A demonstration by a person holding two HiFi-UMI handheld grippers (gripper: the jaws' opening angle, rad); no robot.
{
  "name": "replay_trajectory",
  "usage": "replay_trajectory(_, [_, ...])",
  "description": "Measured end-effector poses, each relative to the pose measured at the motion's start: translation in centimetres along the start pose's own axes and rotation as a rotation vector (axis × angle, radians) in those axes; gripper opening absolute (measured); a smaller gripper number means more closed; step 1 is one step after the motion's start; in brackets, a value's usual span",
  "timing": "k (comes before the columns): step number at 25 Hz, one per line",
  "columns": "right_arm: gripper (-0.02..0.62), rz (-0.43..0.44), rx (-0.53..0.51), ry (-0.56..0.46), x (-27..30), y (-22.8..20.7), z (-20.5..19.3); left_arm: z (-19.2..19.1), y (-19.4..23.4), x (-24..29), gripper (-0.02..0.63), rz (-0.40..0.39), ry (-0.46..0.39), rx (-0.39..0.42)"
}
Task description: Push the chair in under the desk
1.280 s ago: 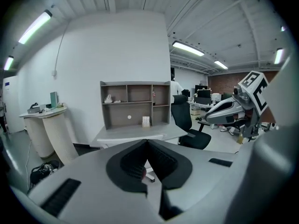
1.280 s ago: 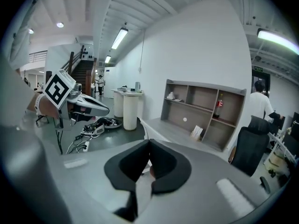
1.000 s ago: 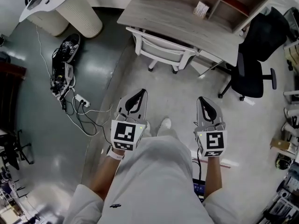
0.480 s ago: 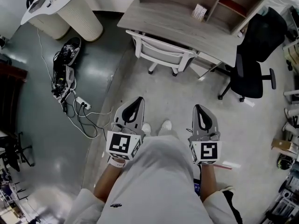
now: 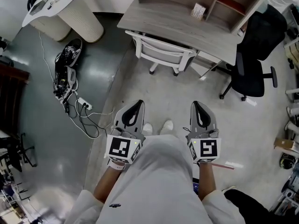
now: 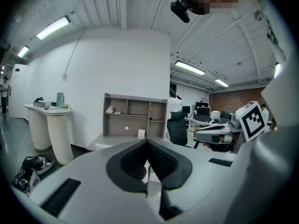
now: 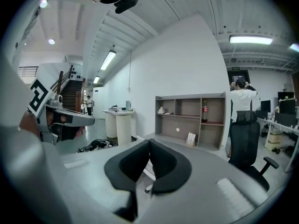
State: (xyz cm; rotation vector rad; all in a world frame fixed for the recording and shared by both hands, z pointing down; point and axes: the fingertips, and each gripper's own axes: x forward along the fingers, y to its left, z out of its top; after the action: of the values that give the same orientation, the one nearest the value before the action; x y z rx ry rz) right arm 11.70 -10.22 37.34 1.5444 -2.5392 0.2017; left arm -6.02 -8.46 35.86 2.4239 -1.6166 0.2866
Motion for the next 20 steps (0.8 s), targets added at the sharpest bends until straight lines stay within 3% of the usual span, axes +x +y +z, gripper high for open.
replay_trajectory(20, [0.011,0.012,-0.020,0.027,-1.4,0.7,0.5,0.1,-1.1,-0.9,0.007,-0.026,0.014,-0.017])
